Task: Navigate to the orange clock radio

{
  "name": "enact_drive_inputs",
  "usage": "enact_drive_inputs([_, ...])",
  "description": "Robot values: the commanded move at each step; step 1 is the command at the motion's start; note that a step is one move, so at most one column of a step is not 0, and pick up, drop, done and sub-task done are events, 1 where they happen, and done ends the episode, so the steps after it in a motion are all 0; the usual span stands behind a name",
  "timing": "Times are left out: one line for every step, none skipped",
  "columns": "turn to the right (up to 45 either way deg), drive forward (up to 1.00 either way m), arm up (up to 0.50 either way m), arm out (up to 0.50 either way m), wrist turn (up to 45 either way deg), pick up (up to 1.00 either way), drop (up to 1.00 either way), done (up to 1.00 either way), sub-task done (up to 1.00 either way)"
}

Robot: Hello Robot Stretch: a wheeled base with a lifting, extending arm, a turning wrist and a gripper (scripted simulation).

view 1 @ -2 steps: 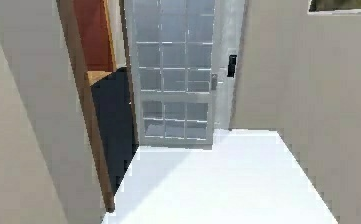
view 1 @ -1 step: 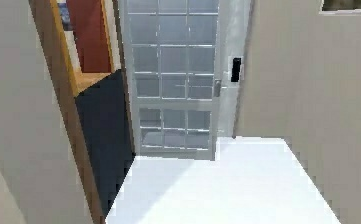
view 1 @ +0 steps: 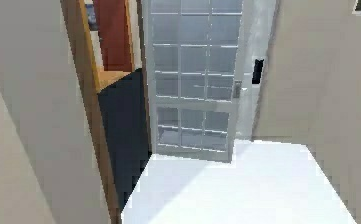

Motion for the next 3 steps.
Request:
enact_drive_inputs([0.0,1.00,0.00,0.00,0.0,0.00,0.00,0.00,0.00])
enact_drive_inputs([-12.0,0.00,0.00,0.00,0.0,0.00,0.00,0.00,0.00])
enact_drive_inputs([0.0,0.20,0.00,0.00,0.0,0.00,0.00,0.00,0.00])
